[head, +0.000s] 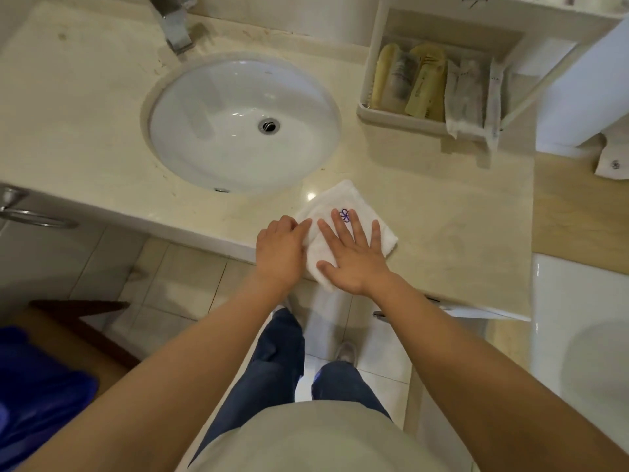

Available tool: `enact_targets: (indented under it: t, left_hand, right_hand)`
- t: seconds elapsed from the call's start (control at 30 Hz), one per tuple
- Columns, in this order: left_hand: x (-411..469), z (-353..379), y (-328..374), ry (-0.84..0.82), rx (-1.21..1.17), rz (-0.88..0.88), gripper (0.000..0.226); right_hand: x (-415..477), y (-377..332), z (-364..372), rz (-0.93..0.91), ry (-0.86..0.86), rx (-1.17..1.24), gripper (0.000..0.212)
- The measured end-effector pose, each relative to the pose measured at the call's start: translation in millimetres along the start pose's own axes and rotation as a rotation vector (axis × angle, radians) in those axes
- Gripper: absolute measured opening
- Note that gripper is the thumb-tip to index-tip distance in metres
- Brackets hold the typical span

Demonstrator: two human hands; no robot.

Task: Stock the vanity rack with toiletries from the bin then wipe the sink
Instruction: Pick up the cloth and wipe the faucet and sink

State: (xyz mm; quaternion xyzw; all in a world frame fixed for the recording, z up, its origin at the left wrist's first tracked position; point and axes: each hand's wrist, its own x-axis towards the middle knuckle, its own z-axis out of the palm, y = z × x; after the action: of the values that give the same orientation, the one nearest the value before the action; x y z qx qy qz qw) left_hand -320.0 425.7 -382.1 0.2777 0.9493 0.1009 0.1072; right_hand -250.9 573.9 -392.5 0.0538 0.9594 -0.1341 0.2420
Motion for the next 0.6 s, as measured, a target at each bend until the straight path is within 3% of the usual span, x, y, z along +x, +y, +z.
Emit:
enact_targets:
  t: [0.23,0.6]
  left_hand:
    - [-13.4,-1.6,21.3,-0.087,0.019,-0.005,0.048]
    - [-20.5,15.7,83.2,-0.155,0.000,0.142,0.045]
  right_hand:
    - [-23.8,5.8,9.7,0.004,0.008,-0.075,0.120]
    - [-72.9,58.2,21.6,0.107,0.014,-0.083,0.098]
